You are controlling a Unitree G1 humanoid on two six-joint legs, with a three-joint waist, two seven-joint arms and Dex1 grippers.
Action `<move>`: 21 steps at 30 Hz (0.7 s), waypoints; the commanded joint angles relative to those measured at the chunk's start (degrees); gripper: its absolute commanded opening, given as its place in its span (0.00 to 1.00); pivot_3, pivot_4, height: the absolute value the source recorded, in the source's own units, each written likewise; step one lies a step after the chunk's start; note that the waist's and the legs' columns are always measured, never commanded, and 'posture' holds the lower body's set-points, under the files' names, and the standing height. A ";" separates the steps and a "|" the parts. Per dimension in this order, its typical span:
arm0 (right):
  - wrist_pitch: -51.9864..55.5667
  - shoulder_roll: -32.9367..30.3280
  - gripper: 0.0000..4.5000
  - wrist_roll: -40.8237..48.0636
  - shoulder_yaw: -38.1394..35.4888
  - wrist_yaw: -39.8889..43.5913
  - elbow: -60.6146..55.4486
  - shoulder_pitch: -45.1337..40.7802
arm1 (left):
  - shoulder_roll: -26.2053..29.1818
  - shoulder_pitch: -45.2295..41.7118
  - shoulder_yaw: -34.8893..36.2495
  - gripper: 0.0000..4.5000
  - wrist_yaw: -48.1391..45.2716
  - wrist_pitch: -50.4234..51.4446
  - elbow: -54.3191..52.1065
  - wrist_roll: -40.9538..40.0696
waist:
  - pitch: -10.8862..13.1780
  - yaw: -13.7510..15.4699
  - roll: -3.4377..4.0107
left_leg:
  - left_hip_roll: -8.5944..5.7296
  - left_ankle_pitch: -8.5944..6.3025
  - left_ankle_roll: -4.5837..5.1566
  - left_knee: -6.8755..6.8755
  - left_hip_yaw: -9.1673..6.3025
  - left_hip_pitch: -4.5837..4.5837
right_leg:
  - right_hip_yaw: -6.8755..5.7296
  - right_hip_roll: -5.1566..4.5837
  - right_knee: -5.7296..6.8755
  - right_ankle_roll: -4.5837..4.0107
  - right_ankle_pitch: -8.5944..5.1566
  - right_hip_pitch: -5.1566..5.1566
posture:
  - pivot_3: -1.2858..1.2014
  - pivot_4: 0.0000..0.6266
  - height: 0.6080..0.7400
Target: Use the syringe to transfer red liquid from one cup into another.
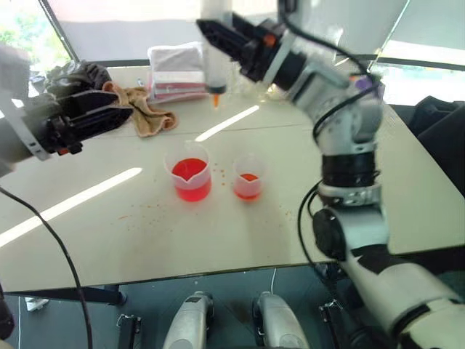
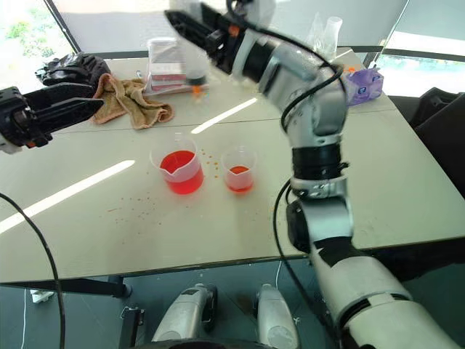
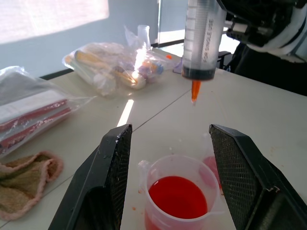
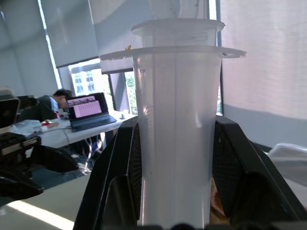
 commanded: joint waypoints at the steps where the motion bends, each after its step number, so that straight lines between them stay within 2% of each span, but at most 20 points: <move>1: -4.63 2.92 0.32 0.51 1.58 -1.24 -2.37 1.72 | 1.01 -0.95 2.06 0.60 0.88 -0.05 -0.73 0.25 | 0.00 -0.03 0.00 | -0.01 0.02 -0.03 0.00 0.00 0.01 | 0.01 -0.01 0.06 0.00 0.00 -0.03 | 0.52 0.24 0.97; 11: -19.81 9.83 0.32 -6.76 11.92 1.87 5.14 13.47 | -1.16 -3.16 -0.36 0.60 4.74 2.16 -5.65 -3.66 | -0.02 -0.40 -0.03 | 0.01 0.10 -0.16 -0.07 -0.02 0.02 | 0.04 0.04 0.26 -0.01 -0.01 -0.21 | 0.52 0.24 0.97; 21: -29.81 10.03 0.32 -12.55 15.92 2.38 10.47 16.92 | -2.62 -3.99 -1.45 0.60 6.85 4.58 -6.97 -7.73 | -0.02 -0.35 -0.05 | 0.01 0.13 -0.22 -0.05 -0.06 0.03 | 0.04 0.07 0.28 -0.01 -0.01 -0.19 | 0.52 0.24 0.97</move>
